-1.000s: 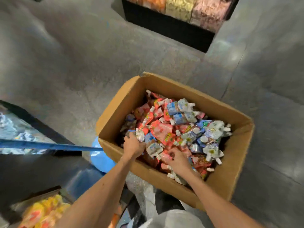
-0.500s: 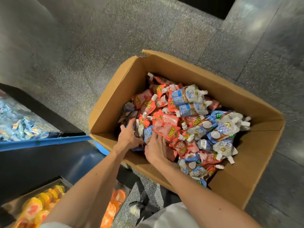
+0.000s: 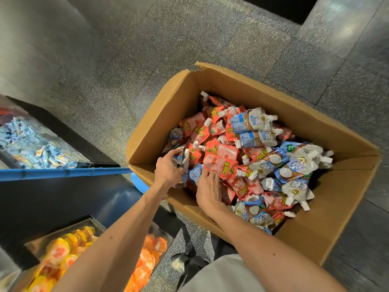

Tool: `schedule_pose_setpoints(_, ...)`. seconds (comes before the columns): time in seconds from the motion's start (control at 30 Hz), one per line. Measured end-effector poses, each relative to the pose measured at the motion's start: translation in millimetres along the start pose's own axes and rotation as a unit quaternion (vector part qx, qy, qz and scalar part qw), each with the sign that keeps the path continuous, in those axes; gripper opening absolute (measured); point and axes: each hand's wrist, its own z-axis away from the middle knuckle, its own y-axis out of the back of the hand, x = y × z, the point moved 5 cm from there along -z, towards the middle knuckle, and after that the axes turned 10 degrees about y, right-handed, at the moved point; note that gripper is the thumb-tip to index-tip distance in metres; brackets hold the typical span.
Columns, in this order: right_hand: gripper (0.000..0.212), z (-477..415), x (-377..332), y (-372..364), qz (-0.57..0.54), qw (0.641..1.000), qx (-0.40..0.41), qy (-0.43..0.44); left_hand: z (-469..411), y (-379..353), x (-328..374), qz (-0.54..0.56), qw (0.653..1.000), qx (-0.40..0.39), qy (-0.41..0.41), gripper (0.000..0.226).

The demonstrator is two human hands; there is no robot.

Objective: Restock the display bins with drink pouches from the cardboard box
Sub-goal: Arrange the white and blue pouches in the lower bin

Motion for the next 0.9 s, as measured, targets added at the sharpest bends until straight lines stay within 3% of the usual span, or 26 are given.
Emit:
schedule_pose_setpoints(0.17,0.069,7,16,25,0.030,0.998,-0.030,0.048,10,15,-6,0.119,0.992,-0.022,0.024,0.066)
schedule_pose_setpoints(0.33,0.050,-6,32,54,0.181,0.972,-0.022,0.145,21,21,-9,0.229,0.968,-0.087,0.047,0.067)
schedule_pose_setpoints(0.5,0.053,-24,27,43,0.214,0.958,-0.125,0.143,38,30,-9,0.304,0.945,-0.110,0.056,0.063)
schedule_pose_setpoints(0.7,0.053,-14,11,51,0.296,0.942,-0.095,0.129,58,41,-26,0.381,0.914,-0.125,0.061,0.063)
schedule_pose_setpoints(0.77,0.047,-13,13,55,0.245,0.960,-0.090,0.099,66,44,-36,0.417,0.897,-0.138,0.057,0.062)
schedule_pose_setpoints(0.9,0.036,-6,20,81,-0.022,0.999,-0.043,0.001,88,53,-54,0.485,0.858,-0.164,0.038,0.058)
